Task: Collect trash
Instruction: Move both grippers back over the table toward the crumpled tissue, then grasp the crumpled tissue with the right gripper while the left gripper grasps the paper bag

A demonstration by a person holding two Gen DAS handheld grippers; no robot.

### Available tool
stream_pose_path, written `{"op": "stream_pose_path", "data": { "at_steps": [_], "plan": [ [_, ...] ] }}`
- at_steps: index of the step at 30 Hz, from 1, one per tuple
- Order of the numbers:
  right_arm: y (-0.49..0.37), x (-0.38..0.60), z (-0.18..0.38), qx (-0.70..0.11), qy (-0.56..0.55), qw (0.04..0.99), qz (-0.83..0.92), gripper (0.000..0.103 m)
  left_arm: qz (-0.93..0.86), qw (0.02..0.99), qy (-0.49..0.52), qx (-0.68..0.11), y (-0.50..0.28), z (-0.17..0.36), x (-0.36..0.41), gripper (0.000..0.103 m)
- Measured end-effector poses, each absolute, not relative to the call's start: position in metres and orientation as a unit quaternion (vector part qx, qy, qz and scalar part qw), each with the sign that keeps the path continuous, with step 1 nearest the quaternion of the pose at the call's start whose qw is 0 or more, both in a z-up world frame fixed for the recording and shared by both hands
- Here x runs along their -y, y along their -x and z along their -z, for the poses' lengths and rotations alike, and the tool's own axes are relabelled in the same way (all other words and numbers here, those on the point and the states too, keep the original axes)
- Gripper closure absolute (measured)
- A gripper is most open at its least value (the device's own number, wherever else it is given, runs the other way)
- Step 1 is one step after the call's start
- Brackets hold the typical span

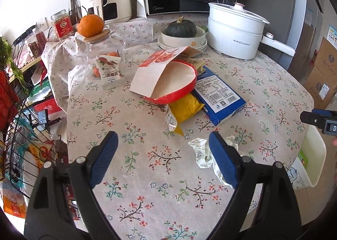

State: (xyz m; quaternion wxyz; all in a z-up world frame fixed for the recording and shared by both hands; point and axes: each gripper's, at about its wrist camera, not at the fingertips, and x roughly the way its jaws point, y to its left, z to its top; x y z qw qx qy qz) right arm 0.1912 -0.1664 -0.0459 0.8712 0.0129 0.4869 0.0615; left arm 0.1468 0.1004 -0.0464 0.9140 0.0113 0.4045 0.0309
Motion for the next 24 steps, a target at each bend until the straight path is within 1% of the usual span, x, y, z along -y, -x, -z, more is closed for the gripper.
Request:
{"op": "stream_pose_path", "data": {
  "at_steps": [16, 20, 24],
  "plan": [
    [-0.185, 0.055, 0.067, -0.507, 0.011, 0.850, -0.142, 0.025, -0.068, 0.900, 0.000, -0.431, -0.119, 0.061, -0.169, 0.015],
    [-0.186, 0.033, 0.074, -0.510, 0.017, 0.846, -0.156, 0.025, -0.079, 0.898, 0.007, -0.432, -0.113, 0.063, -0.183, 0.008],
    [-0.189, 0.017, 0.085, -0.519, 0.014, 0.838, -0.167, 0.025, -0.083, 0.898, 0.015, -0.431, -0.110, 0.063, -0.194, 0.007]
  ]
}}
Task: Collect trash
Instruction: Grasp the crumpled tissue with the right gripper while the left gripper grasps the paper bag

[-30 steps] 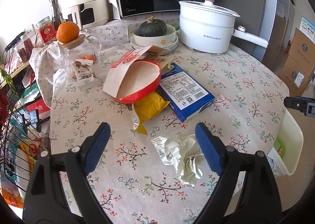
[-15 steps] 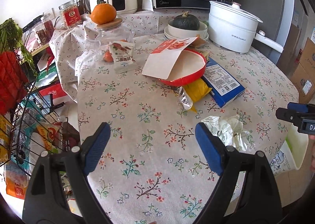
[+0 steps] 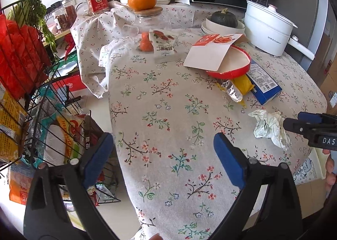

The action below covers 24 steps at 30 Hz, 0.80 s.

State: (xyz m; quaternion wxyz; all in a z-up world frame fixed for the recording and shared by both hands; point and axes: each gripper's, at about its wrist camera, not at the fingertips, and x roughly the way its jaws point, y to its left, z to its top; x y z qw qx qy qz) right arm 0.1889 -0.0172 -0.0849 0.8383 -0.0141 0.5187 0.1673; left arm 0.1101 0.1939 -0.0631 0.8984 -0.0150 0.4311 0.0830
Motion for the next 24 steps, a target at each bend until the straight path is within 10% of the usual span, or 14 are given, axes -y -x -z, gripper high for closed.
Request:
{"op": "stream_pose_path", "data": {
  "at_steps": [10, 17, 24],
  "plan": [
    [-0.201, -0.004, 0.108, -0.540, 0.009, 0.821, -0.185, 0.037, -0.073, 0.897, 0.025, -0.434, -0.126, 0.066, -0.193, 0.007],
    [-0.206, -0.006, 0.107, -0.533, 0.017, 0.818, -0.217, 0.090, -0.056, 0.898, 0.023, -0.437, -0.150, 0.070, -0.179, 0.007],
    [-0.212, 0.009, 0.095, -0.519, 0.015, 0.825, -0.223, 0.092, -0.028, 0.907, 0.015, -0.420, -0.180, 0.066, -0.161, 0.007]
  ]
}}
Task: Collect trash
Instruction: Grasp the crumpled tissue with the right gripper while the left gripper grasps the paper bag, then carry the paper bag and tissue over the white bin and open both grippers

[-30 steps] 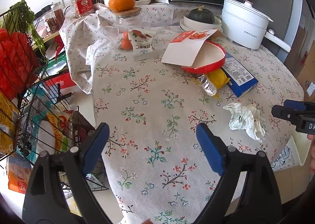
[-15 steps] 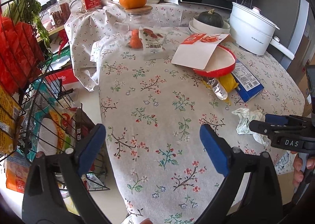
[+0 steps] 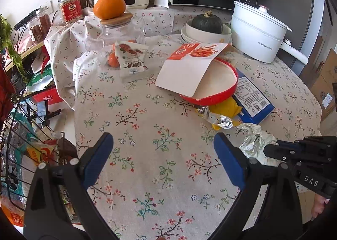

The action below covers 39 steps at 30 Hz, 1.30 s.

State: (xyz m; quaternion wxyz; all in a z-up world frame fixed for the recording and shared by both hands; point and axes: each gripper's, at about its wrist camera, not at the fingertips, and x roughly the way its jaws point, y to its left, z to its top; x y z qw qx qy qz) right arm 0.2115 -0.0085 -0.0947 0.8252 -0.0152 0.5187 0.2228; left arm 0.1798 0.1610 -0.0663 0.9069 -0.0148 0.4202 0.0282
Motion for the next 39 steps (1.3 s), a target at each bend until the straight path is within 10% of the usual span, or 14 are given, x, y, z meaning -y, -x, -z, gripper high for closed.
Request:
{"op": "stream_pose_path", "data": {
  "at_steps": [15, 26, 39],
  "plan": [
    [-0.213, 0.068, 0.066, -0.493, 0.004, 0.844, -0.211, 0.092, -0.010, 0.918, 0.016, -0.397, -0.253, 0.072, -0.111, 0.041],
    [-0.232, 0.118, 0.071, -0.497, -0.012, 0.852, -0.160, 0.092, -0.071, 0.919, 0.006, -0.388, -0.272, 0.080, -0.116, 0.093],
    [-0.229, 0.145, 0.049, -0.467, -0.037, 0.873, -0.136, 0.092, -0.089, 0.948, 0.043, -0.303, -0.245, 0.027, -0.126, 0.103]
  ]
}}
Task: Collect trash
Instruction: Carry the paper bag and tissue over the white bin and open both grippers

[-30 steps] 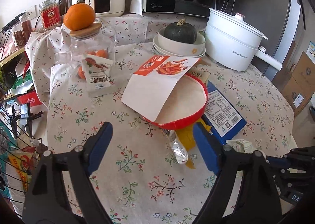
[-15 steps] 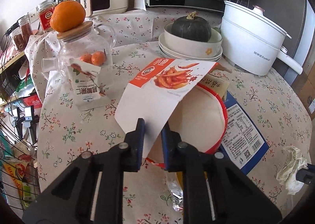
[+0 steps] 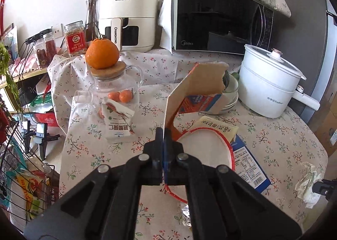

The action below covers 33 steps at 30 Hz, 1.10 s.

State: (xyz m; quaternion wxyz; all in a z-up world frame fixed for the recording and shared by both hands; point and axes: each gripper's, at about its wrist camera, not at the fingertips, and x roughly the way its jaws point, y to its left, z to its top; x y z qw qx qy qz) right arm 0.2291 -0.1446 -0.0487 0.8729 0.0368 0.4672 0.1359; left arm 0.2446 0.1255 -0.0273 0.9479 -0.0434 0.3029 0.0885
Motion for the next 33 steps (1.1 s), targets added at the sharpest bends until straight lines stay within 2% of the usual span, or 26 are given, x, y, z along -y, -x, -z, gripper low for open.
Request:
{"op": "stream_pose_path", "data": {
  "at_steps": [12, 18, 33],
  "plan": [
    [-0.212, 0.166, 0.031, -0.451, -0.051, 0.882, -0.124, 0.092, -0.091, 0.971, 0.016, -0.220, -0.211, -0.011, -0.109, 0.102],
    [-0.206, 0.171, 0.027, -0.449, -0.048, 0.884, -0.122, 0.092, -0.033, 0.970, 0.047, -0.235, -0.201, -0.014, -0.113, 0.102],
    [-0.193, 0.187, 0.015, -0.436, -0.062, 0.891, -0.109, 0.092, 0.050, 0.967, 0.033, -0.249, -0.170, -0.019, -0.065, 0.102]
  ]
}}
